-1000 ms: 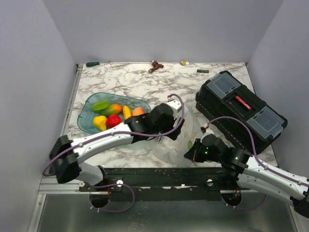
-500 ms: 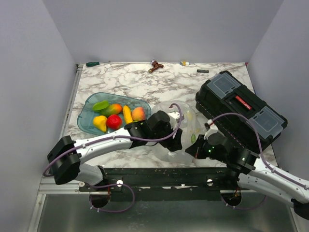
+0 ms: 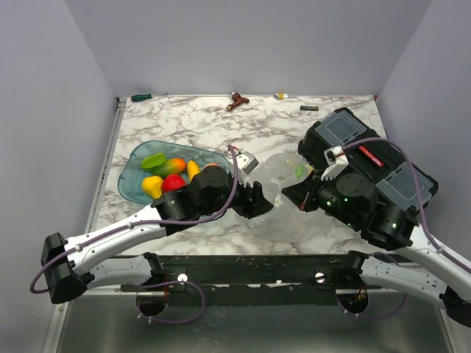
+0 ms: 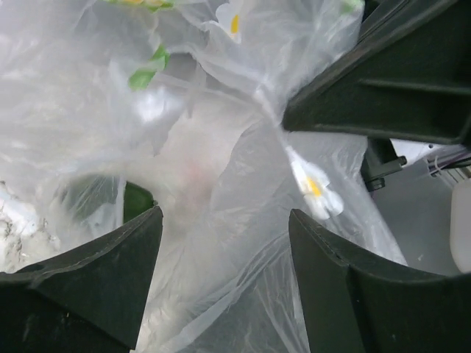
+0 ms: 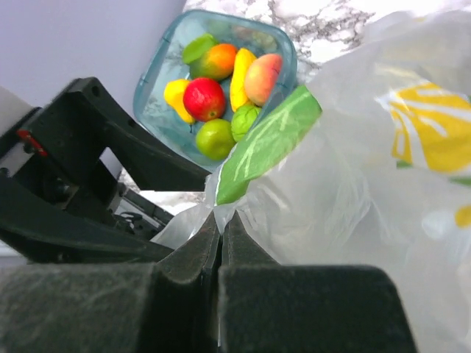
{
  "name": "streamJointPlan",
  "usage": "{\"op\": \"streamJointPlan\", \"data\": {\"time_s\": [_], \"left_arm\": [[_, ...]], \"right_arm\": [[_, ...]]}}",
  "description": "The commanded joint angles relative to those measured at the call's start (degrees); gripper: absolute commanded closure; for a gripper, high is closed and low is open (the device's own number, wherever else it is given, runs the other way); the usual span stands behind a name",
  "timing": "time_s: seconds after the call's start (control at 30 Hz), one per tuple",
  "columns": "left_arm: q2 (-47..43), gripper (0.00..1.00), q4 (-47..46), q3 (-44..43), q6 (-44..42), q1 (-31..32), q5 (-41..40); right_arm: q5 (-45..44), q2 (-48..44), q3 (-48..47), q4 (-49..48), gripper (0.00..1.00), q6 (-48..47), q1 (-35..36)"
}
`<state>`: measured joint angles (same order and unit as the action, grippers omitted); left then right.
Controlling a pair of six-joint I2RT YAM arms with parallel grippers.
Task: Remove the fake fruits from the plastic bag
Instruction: Adjust the plastic bag at the center of the board.
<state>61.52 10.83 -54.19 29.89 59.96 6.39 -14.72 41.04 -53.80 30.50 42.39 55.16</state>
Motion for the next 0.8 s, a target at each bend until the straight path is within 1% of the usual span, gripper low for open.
{"op": "streamJointPlan", "data": {"time_s": [0.0,0.07,0.13,0.27,0.43,0.5,0.63,0.73,0.77], "left_arm": [[0.7,0.32,-0.7,2.9,2.5,-0.4,-1.6],[1.8,0.33,-0.5,3.9,2.8,-0.4,-0.7],[2.6,0.34,-0.8,5.5,3.4,-0.4,0.1],[3.8,0.36,-3.7,8.6,4.0,-0.4,3.8],[5.4,0.40,-6.8,10.0,3.7,0.5,9.8],[6.1,0.41,-6.6,9.6,2.8,2.1,8.0],[10.3,0.43,-2.2,6.8,1.3,5.5,-2.1],[14.9,0.51,-0.1,4.6,3.1,5.7,-4.2],[16.1,0.52,-0.2,4.3,3.9,5.7,-4.9]], "right_arm": [[5.1,2.0,6.2,-0.5,0.99,0.4,0.1],[10.0,0.9,12.4,-2.7,0.99,3.4,0.2],[12.6,-0.9,17.0,-2.6,0.99,6.6,0.1],[13.5,-4.9,22.4,0.7,0.99,11.4,0.1],[16.3,-6.2,26.4,-1.7,0.99,13.8,0.1],[16.3,-5.4,26.7,-2.7,0.99,13.7,0.1],[16.1,-3.8,26.1,-4.4,0.99,13.6,0.1],[16.1,-3.9,26.3,-5.7,0.99,14.1,0.1],[16.1,-4.1,26.3,-5.9,0.99,14.2,0.1]]}}
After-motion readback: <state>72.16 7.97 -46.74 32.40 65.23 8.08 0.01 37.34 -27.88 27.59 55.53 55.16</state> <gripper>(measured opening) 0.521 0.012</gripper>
